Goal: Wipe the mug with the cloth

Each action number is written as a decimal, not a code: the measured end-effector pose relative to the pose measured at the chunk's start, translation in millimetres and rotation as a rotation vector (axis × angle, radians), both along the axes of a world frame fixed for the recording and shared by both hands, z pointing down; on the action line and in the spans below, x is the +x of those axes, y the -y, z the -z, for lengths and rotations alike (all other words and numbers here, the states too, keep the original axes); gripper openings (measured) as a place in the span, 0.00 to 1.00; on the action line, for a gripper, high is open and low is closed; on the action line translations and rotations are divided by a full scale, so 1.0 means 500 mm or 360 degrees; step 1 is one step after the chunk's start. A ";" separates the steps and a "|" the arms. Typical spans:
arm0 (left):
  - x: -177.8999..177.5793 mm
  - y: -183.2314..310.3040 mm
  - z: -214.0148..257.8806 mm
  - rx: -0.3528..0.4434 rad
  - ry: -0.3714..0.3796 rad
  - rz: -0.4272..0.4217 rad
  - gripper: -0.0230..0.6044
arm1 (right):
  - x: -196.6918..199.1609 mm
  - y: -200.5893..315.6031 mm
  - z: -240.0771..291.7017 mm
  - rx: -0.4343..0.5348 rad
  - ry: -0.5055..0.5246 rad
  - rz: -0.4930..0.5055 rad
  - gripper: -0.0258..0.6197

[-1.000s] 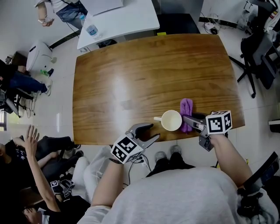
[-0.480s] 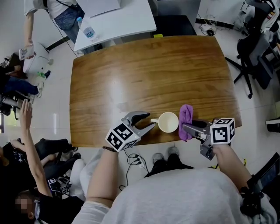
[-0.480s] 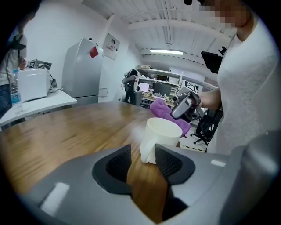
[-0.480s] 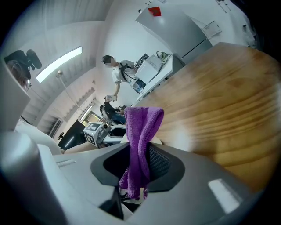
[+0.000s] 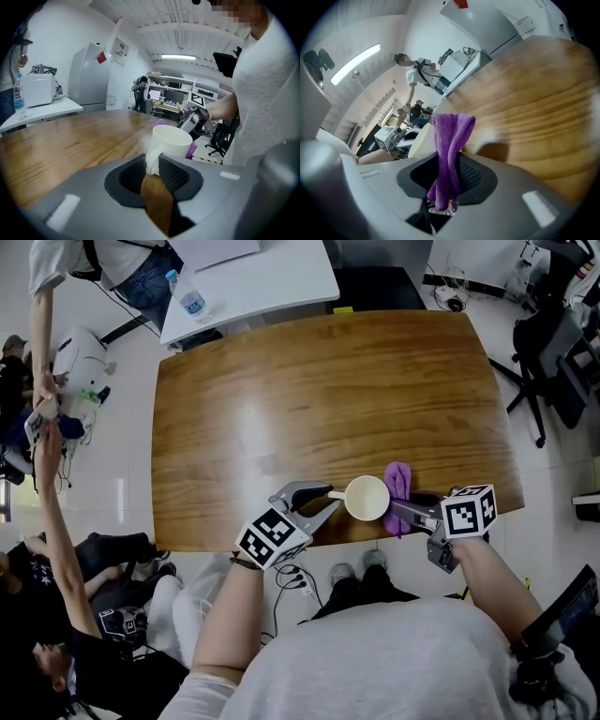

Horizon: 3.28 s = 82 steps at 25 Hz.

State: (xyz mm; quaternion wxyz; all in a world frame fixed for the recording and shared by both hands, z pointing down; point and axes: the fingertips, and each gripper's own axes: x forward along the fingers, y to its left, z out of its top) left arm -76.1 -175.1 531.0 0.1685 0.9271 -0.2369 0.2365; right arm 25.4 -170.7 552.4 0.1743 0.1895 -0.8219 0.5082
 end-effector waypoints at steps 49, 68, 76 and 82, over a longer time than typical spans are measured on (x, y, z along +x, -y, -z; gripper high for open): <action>0.042 -0.108 0.008 0.0002 -0.0068 0.0089 0.11 | 0.018 -0.058 -0.024 -0.0027 -0.0069 -0.0221 0.21; 0.078 -0.120 0.016 -0.0037 -0.0112 0.0046 0.11 | 0.018 -0.067 0.104 -0.0025 0.0314 -0.0458 0.21; 0.083 -0.118 0.015 -0.0060 -0.0132 0.0038 0.11 | 0.022 -0.052 0.012 -0.0086 0.0146 -0.0465 0.21; 0.091 -0.123 0.016 -0.0064 -0.0138 0.0036 0.11 | 0.031 -0.050 -0.034 -0.0125 0.0048 -0.0460 0.21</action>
